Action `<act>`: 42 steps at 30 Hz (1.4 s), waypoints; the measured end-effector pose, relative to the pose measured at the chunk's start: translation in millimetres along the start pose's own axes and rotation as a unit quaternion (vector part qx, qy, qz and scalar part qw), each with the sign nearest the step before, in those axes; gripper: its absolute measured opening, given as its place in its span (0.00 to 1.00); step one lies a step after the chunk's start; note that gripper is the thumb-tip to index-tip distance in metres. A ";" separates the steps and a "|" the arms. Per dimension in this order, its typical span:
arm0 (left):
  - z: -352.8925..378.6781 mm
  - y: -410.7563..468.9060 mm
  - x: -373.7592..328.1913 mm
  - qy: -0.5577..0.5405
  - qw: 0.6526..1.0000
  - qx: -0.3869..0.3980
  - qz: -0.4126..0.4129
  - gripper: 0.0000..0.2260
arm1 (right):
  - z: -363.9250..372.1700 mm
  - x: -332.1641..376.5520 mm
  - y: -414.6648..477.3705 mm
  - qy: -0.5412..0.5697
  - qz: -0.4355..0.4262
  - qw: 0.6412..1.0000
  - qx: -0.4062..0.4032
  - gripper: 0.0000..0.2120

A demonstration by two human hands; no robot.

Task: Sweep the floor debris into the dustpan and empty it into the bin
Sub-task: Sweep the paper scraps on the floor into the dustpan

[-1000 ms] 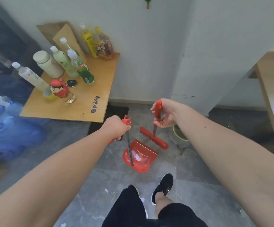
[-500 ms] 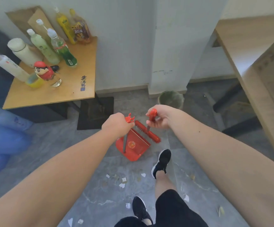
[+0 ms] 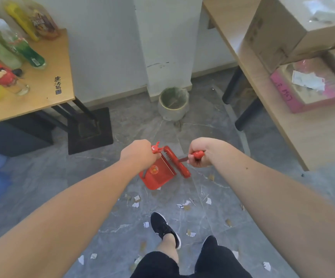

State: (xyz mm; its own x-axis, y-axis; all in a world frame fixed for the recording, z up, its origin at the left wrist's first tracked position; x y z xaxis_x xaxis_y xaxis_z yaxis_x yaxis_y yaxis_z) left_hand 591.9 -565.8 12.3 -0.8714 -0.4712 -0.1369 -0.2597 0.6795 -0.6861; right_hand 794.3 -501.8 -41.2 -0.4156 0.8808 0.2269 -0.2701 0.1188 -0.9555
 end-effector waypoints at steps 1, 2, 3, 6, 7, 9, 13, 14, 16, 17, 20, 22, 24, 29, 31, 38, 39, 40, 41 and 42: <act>10.0 -5.8 -10.7 0.015 1.000 0.004 0.007 0.17 | -12.0 -12.3 -3.4 -0.003 0.000 1.000 -0.002 0.10; 20.9 -12.2 -22.3 0.029 0.999 0.007 0.014 0.17 | -24.9 -26.9 -7.2 -0.008 -0.001 1.000 -0.002 0.10; 34.1 -18.4 -33.0 0.040 0.999 0.011 0.019 0.17 | -37.9 -43.3 -12.2 -0.017 0.002 1.000 -0.002 0.10; 77.1 -36.0 -66.7 0.066 0.997 0.029 0.031 0.17 | -81.4 -99.3 -23.1 -0.052 0.013 0.998 -0.016 0.06; 91.1 -41.6 -79.8 0.079 0.996 0.031 0.039 0.17 | -95.6 -120.3 -24.8 -0.047 0.015 0.999 -0.020 0.06; 116.6 -50.3 -106.9 0.099 0.993 0.033 0.053 0.17 | -121.5 -156.3 -27.7 -0.020 0.011 0.999 -0.029 0.06; 155.5 -60.6 -163.5 0.116 0.989 0.045 0.075 0.16 | -170.9 -205.5 -36.5 0.038 -0.005 0.998 -0.043 0.10; 162.8 -62.6 -178.6 0.124 0.988 0.051 0.082 0.16 | -182.5 -215.2 -39.7 0.054 -0.010 0.997 -0.046 0.11; 174.5 -66.1 -208.8 0.142 0.983 0.057 0.097 0.17 | -204.7 -231.6 -47.9 0.076 -0.020 0.995 -0.055 0.11; 179.1 -67.6 -224.3 0.151 0.981 0.056 0.105 0.17 | -216.1 -239.2 -52.7 0.086 -0.025 0.994 -0.062 0.11; 192.4 -72.8 -269.5 0.174 0.974 0.059 0.131 0.15 | -251.6 -266.3 -67.0 0.129 -0.040 0.988 -0.081 0.10; 203.7 -75.9 -298.3 0.190 0.968 0.065 0.148 0.16 | -275.0 -287.2 -74.4 0.170 -0.050 0.980 -0.092 0.10; 216.3 -79.1 -326.4 0.206 0.962 0.072 0.165 0.17 | -297.3 -307.0 -81.5 0.206 -0.058 0.971 -0.111 0.10; 249.2 -86.6 -384.5 0.236 0.946 0.089 0.202 0.14 | -344.2 -350.8 -94.5 0.286 -0.082 0.944 -0.145 0.09; 261.1 -89.0 -401.5 0.246 0.942 0.094 0.211 0.15 | -360.0 -367.3 -94.0 0.319 -0.089 0.931 -0.155 0.10; 281.0 -96.1 -425.9 0.292 0.925 0.083 0.230 0.15 | -395.8 -412.7 -75.8 0.387 -0.076 0.901 -0.180 0.11; 281.0 -96.1 -423.8 0.293 0.924 0.085 0.229 0.15 | -397.3 -415.0 -73.5 0.390 -0.071 0.900 -0.183 0.11; 280.1 -96.2 -421.1 0.293 0.925 0.086 0.228 0.14 | -398.1 -415.9 -71.0 0.390 -0.063 0.900 -0.185 0.11; 279.2 -96.0 -418.0 0.292 0.925 0.085 0.227 0.14 | -398.1 -416.2 -68.6 0.388 -0.054 0.901 -0.188 0.11; 277.8 -95.5 -414.3 0.289 0.927 0.084 0.226 0.14 | -397.2 -415.5 -65.9 0.381 -0.046 0.904 -0.190 0.11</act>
State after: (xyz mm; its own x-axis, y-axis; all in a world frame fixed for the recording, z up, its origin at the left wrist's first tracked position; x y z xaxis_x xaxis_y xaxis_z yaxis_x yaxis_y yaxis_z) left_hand 1093.4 -591.7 -63.9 -0.9653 0.2525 -0.0660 0.2126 0.6141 -0.7600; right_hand 1329.8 -693.6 -147.5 0.3519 0.9019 0.2506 0.1047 0.2281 -0.9680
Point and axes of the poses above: each hand's wrist, its own y-axis towards the middle knuckle, its own z-axis out of the palm, x = y × z, the point moved 6 cm from there along y, towards the middle knuckle, and after that the axes turned 10 degrees about x, right-handed, at the moved point
